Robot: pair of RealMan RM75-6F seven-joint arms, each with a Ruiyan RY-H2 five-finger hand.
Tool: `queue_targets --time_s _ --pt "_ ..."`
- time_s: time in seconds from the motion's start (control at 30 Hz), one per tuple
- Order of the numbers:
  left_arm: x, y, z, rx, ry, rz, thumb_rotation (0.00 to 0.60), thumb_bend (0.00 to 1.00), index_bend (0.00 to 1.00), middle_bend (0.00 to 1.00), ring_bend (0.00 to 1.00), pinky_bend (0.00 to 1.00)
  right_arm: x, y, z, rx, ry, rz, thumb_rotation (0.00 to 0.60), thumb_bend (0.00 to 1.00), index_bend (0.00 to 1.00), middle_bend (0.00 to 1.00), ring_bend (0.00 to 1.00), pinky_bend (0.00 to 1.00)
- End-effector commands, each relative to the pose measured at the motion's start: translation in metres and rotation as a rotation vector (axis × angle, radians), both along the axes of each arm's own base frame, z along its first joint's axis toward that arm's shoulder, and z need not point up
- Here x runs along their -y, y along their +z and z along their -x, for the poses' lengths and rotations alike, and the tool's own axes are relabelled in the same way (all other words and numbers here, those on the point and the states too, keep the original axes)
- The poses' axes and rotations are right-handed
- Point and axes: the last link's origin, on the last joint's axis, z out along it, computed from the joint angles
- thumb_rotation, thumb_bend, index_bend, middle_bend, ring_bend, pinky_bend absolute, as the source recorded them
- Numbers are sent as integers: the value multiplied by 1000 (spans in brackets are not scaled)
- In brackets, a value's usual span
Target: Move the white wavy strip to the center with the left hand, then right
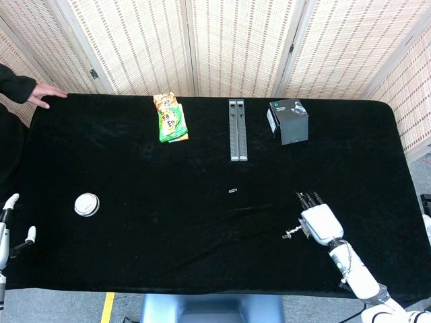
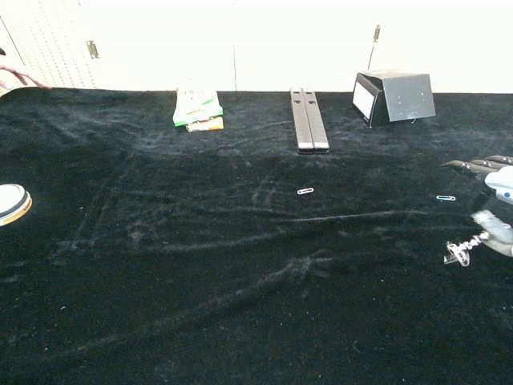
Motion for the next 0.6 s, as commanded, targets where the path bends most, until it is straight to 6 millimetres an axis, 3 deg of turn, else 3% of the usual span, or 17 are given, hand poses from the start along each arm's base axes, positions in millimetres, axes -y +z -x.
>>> queue_targets --time_s 0.03,0.23,0.43,0.6 --pt "0 0 0 0 -1 2 600 462 0 274 135 144 -2 4 -4 2 -17 6 600 341 0 0 0 0" --pt "1 1 0 3 -3 -2 600 462 0 274 135 143 -7 15 -12 22 -9 17 600 329 0 0 0 0" --pt "5 -1 -6 -5 -16 19 600 461 0 261 126 130 -22 55 -21 42 9 152 600 329 0 0 0 0" --pt "18 -10 -14 -29 -40 82 600 462 1 213 82 80 -50 91 -12 30 -46 330 600 328 0 0 0 0"
